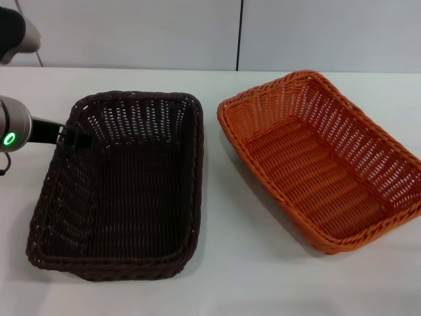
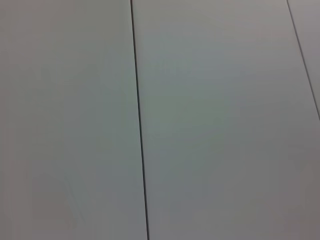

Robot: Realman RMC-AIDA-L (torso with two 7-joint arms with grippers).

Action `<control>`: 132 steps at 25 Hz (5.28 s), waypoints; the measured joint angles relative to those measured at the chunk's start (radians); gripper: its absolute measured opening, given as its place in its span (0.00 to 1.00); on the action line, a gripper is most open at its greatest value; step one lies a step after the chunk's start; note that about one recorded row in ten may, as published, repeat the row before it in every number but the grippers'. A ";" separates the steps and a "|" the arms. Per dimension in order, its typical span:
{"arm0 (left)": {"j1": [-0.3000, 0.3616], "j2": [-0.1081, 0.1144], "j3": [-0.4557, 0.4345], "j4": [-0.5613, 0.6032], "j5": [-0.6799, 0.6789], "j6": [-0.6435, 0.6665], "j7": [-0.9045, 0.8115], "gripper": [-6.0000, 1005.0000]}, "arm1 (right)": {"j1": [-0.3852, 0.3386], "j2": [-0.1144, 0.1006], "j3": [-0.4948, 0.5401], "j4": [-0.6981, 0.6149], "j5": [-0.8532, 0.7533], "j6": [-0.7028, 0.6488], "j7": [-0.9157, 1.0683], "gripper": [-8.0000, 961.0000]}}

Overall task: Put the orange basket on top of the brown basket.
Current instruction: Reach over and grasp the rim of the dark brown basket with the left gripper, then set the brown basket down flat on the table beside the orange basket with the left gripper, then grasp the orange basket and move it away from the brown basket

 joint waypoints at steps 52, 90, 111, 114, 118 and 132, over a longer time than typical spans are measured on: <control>-0.207 0.000 -0.254 0.223 -0.147 -0.099 0.644 0.33 | 0.061 0.000 0.019 -0.036 0.000 0.016 0.001 0.76; -0.462 -0.008 -0.337 0.617 -0.512 0.031 1.237 0.20 | 0.037 -0.001 0.009 0.001 -0.006 -0.016 -0.008 0.76; -0.131 -0.009 0.094 0.268 -0.854 1.066 1.268 0.72 | 0.032 -0.001 0.015 -0.025 -0.004 -0.059 -0.004 0.76; -0.067 -0.009 0.282 0.270 -0.823 1.505 1.249 0.72 | 0.034 -0.001 0.017 -0.026 -0.003 -0.052 -0.001 0.76; -0.011 -0.011 0.448 0.414 -0.636 2.018 1.017 0.73 | 0.044 -0.002 0.010 -0.025 -0.004 -0.049 0.003 0.76; 0.204 -0.012 0.391 0.914 -0.444 2.260 0.296 0.73 | 0.102 -0.107 0.019 0.164 -0.212 -0.071 0.303 0.76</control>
